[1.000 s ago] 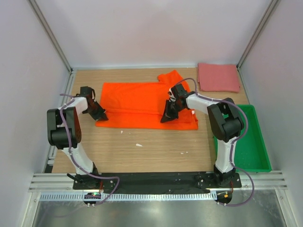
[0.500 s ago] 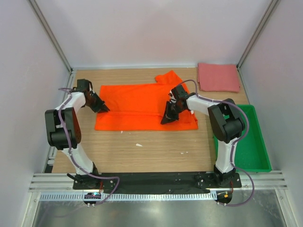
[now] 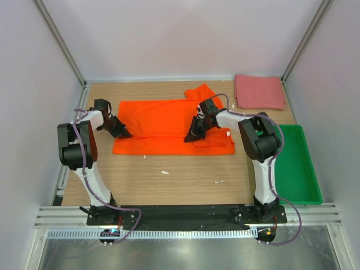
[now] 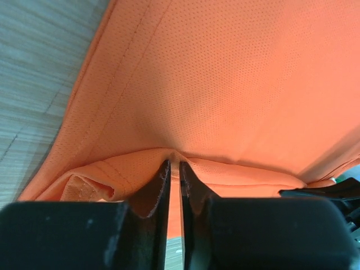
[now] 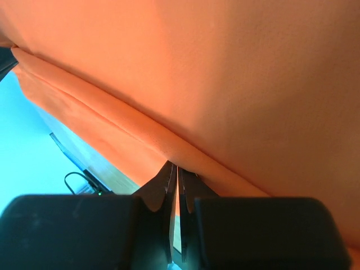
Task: Fold and stack the t-shirts
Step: Fold the tshirt
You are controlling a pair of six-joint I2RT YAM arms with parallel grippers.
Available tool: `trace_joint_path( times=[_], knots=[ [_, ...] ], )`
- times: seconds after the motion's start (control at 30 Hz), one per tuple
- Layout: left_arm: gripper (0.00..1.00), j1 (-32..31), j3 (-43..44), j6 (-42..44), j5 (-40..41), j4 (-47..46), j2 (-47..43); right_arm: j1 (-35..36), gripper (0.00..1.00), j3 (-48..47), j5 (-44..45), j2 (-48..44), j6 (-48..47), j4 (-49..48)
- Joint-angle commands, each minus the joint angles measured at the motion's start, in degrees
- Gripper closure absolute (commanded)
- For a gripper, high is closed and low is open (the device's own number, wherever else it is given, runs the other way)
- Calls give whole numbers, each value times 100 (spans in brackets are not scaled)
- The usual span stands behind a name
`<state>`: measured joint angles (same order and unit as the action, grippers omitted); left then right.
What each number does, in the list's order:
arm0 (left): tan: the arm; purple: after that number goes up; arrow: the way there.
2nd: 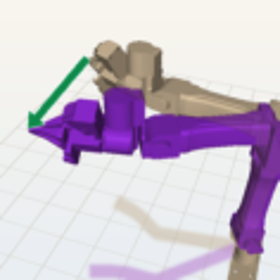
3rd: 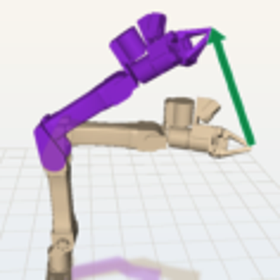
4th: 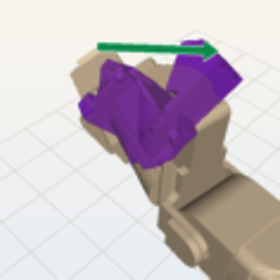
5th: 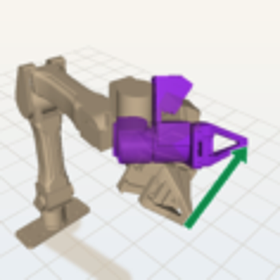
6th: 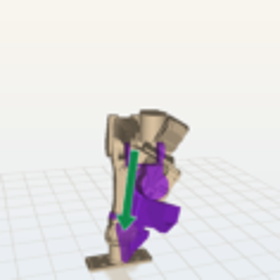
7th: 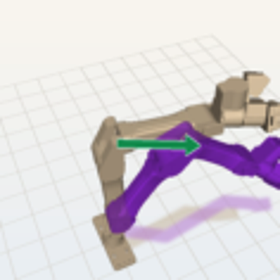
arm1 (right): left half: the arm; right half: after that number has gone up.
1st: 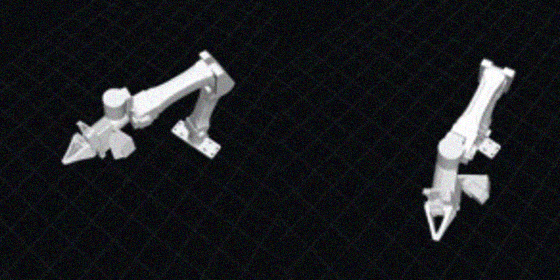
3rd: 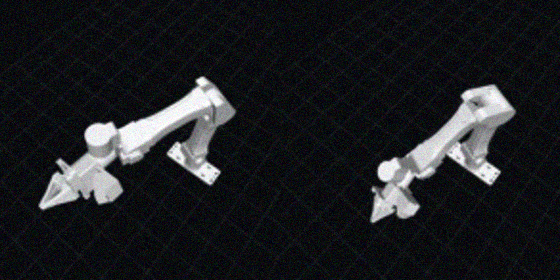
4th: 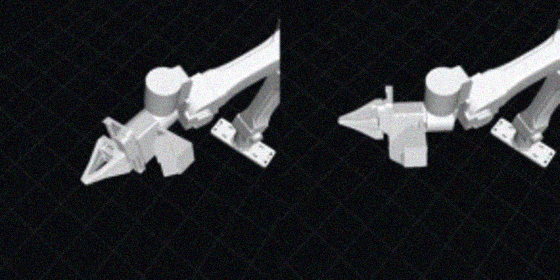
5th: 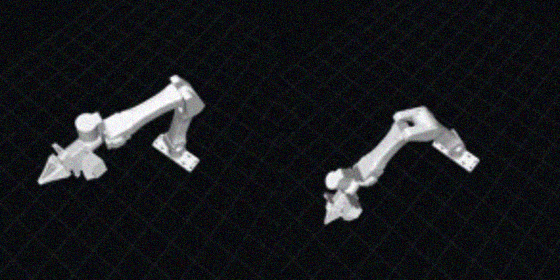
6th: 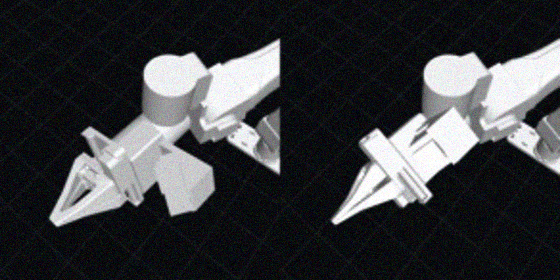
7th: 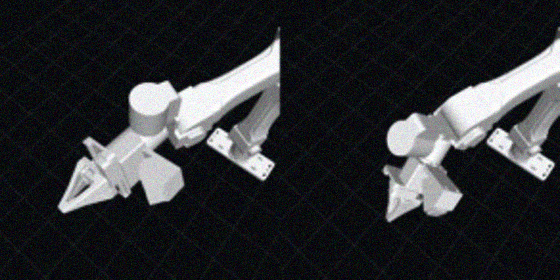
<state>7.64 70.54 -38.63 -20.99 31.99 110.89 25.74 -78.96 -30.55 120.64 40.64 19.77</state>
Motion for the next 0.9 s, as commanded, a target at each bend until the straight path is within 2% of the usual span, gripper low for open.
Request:
trace_joint_path(
  times=[0.0,0.13,0.3,0.43,0.6,0.73,0.87],
  knots=[
    [87,71,205,207,473,-79,196,-51,90,-304,-40,144,-21,-79],
    [80,80,390,356,447,71,-49,-60,90,-322,-22,127,-170,53],
    [72,1,232,462,535,211,-875,-86,90,-453,-39,170,-153,36],
    [74,-61,-172,260,246,80,-1227,-113,90,-568,-118,214,31,-121],
    [79,-332,-506,146,-255,-166,-1106,-174,90,-594,-119,363,391,-395],
    [80,-491,-541,84,-283,-315,-885,-201,90,-717,-127,478,383,-342],
    [82,-325,-480,110,-90,-351,-727,-201,90,-665,-162,399,304,-281]
  ],
)
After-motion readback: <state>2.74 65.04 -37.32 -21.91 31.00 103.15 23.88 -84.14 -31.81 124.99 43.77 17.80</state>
